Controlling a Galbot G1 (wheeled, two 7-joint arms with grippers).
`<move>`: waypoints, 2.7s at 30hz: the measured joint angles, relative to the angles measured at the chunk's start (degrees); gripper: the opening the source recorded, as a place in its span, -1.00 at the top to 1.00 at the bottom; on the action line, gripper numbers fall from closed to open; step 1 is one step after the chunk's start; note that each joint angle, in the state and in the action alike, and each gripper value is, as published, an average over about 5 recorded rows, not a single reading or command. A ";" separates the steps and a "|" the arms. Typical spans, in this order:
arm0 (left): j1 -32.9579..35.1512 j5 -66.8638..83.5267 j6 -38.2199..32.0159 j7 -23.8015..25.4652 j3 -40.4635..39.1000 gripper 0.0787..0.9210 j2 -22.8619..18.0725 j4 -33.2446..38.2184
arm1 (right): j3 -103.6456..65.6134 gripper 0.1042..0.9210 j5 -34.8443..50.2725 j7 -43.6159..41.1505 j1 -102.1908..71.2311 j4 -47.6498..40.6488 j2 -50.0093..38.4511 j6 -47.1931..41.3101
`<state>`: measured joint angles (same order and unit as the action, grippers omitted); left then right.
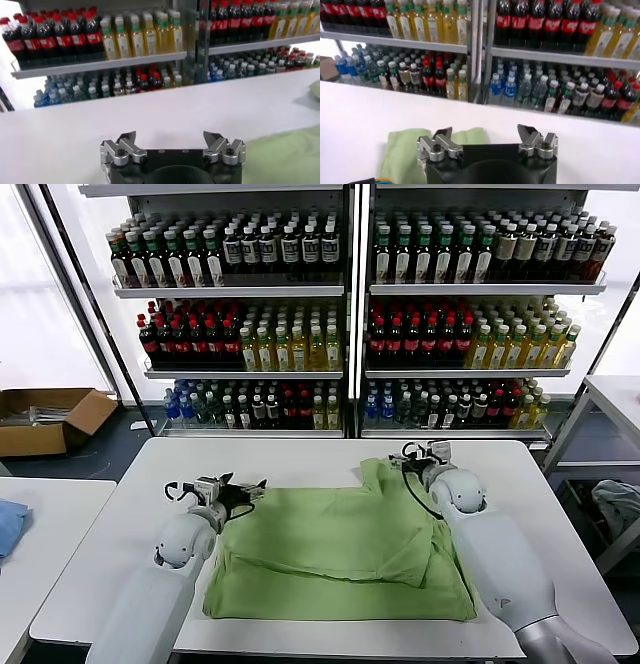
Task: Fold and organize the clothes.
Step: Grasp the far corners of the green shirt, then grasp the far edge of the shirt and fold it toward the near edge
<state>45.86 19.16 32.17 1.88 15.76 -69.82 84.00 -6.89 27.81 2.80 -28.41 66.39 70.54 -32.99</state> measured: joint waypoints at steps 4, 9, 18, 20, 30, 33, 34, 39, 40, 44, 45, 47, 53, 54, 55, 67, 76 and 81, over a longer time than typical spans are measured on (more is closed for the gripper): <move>0.45 -0.06 0.07 0.00 0.21 -0.77 -0.28 -0.76 | -0.37 -0.76 -0.55 -0.05 -0.11 -1.28 0.79 0.02; 1.02 -0.03 0.07 0.05 0.63 -0.72 -0.39 -1.74 | -0.71 -0.75 -1.02 -0.22 -0.45 -1.82 1.27 0.01; 2.27 0.00 0.07 0.29 0.92 -0.15 -0.43 -1.93 | -0.94 -0.26 -1.97 -0.85 -1.72 -1.50 1.64 0.30; 2.49 0.01 0.09 0.40 0.98 -0.02 -0.48 -2.03 | -0.95 -0.13 -2.09 -0.94 -2.07 -1.24 1.57 0.30; 3.06 0.00 0.10 0.68 1.06 0.68 -0.88 -2.33 | -1.04 0.55 -1.99 -1.09 -4.17 0.80 0.87 0.25; 2.99 -0.05 -0.01 0.63 1.00 0.87 -1.00 -2.54 | -1.15 0.76 -1.75 -1.07 -4.80 1.51 0.72 0.23; 2.96 -0.12 -0.11 0.61 0.98 0.91 -1.05 -2.63 | -1.22 0.82 -1.68 -1.01 -5.01 1.75 0.70 0.25; 3.02 -0.60 -1.06 0.52 1.11 0.98 -1.31 -2.72 | -1.97 1.00 -1.49 -0.71 -5.99 3.19 0.77 0.64; 3.10 -0.72 -1.36 0.52 1.19 0.98 -1.33 -2.61 | -2.23 1.00 -1.46 -0.66 -6.21 3.61 0.78 0.80; 3.45 -1.13 -2.85 0.38 1.58 0.98 -1.29 -1.78 | -3.42 1.00 -1.38 -0.58 -7.04 5.65 0.64 1.44; 3.54 -1.15 -3.26 0.28 1.72 0.98 -1.24 -1.50 | -3.73 1.00 -1.37 -0.59 -7.23 6.26 0.59 1.64; 3.72 -1.13 -4.04 0.04 2.03 0.98 -1.11 -0.84 | -4.38 1.00 -1.36 -0.60 -7.62 7.65 0.53 2.16; 4.64 -0.72 -6.58 -0.34 3.03 0.98 -0.53 2.48 | -6.05 1.00 -1.49 -0.54 -9.32 12.65 0.51 3.99; 4.88 -0.70 -6.95 -0.34 3.17 0.98 -0.47 3.11 | -6.29 1.00 -1.53 -0.44 -9.69 13.59 0.49 4.21; 5.15 -0.68 -7.28 -0.32 3.32 0.98 -0.43 3.74 | -6.52 1.00 -1.58 -0.31 -10.08 14.54 0.45 4.39; 10.22 -1.11 -8.93 0.29 5.31 0.98 0.24 11.13 | -9.47 1.00 -3.61 2.06 -18.27 27.28 -0.13 5.05; 16.12 -2.47 -9.73 0.60 7.09 0.98 0.80 16.25 | -12.84 1.00 -6.34 4.51 -29.19 36.91 1.08 4.94; 19.45 -3.31 -10.03 0.80 7.93 0.98 0.99 18.61 | -14.91 1.00 -7.75 5.65 -34.92 41.06 1.56 4.92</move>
<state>65.31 15.84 22.14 2.68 23.69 -68.84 102.61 -21.80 20.07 8.44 -63.33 107.45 72.10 -28.08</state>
